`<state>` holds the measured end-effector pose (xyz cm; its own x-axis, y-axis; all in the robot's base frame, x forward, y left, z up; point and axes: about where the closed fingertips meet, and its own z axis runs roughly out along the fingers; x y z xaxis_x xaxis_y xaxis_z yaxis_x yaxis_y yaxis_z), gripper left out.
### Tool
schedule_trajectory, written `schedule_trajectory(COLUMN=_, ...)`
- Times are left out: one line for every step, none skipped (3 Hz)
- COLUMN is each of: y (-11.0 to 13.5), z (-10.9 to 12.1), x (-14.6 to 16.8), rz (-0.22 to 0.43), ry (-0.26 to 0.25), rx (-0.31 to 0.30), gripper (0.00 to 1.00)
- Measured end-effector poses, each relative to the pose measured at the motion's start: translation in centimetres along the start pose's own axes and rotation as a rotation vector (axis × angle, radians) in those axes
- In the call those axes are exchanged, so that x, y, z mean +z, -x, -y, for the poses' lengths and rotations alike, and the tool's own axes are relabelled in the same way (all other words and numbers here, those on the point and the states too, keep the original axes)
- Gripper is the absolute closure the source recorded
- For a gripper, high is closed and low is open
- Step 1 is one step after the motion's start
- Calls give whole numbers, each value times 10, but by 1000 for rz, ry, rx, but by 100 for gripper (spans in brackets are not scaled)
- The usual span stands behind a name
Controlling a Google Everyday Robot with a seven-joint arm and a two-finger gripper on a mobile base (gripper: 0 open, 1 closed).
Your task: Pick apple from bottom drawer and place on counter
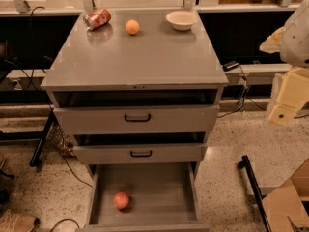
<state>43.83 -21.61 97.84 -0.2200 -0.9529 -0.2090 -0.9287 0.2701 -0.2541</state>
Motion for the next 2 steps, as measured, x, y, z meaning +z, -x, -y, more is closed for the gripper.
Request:
schedule_trajectory(y=0, z=0, x=0, rz=0, ry=0, rx=0, gripper=0)
schedule_trajectory(y=-7, z=-14, x=27, rz=69, ry=63, rx=66, gripper=0)
